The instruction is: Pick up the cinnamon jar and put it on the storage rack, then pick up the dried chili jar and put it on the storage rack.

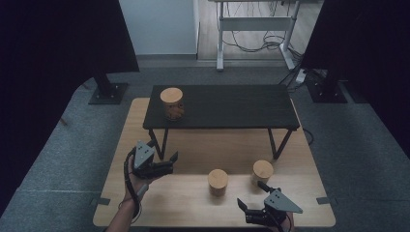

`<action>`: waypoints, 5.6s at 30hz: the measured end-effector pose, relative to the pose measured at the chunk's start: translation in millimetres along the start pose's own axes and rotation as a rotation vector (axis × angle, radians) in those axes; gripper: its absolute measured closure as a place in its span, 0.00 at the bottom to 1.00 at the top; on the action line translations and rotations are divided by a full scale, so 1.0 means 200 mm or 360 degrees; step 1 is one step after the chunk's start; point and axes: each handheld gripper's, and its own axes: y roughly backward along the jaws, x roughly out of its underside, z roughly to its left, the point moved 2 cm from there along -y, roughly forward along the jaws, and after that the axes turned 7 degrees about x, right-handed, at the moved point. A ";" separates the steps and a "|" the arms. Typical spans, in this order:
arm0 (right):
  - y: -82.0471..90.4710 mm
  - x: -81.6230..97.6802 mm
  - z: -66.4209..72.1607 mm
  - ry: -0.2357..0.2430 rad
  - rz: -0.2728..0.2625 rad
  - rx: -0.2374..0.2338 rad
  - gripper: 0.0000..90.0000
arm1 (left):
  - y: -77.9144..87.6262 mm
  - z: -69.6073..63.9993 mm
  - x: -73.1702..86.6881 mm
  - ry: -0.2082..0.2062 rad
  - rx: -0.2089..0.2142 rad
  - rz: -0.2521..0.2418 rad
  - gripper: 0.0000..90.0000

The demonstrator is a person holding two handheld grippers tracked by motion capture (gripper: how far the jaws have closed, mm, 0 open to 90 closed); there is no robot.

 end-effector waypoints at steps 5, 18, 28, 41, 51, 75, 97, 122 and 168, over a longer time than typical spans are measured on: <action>-0.01 0.01 0.01 0.0032 0.0019 0.0002 0.04 | 0.03 -0.03 0.11 -0.0013 -0.0007 0.0035 0.09; -0.02 0.02 0.01 0.0056 0.0037 0.0012 0.04 | 0.01 -0.10 0.41 0.0066 0.0021 0.0135 0.09; -0.02 0.02 0.02 0.0080 0.0046 0.0013 0.04 | -0.01 -0.11 0.47 0.0068 0.0023 0.0192 0.09; -0.03 0.02 0.01 0.0083 0.0039 0.0026 0.04 | 0.00 -0.11 0.48 0.0052 0.0009 0.0196 0.09; -0.04 0.02 0.02 0.0089 0.0053 0.0048 0.04 | -0.02 -0.14 0.49 0.0018 0.0040 0.0216 0.09; -0.14 0.03 0.14 0.0050 0.0133 -0.0056 0.05 | -0.05 -0.15 0.50 -0.0053 0.0045 0.0253 0.09; -0.32 0.03 0.22 0.0060 0.0243 -0.0083 0.05 | -0.03 -0.14 0.49 -0.0047 0.0034 0.0216 0.09; -0.48 0.00 0.24 0.0084 0.0315 -0.0080 0.11 | -0.04 -0.14 0.50 -0.0044 0.0059 0.0241 0.09; -0.38 -0.10 0.24 0.0120 0.0187 -0.0122 0.28 | -0.04 -0.14 0.51 -0.0036 0.0057 0.0250 0.09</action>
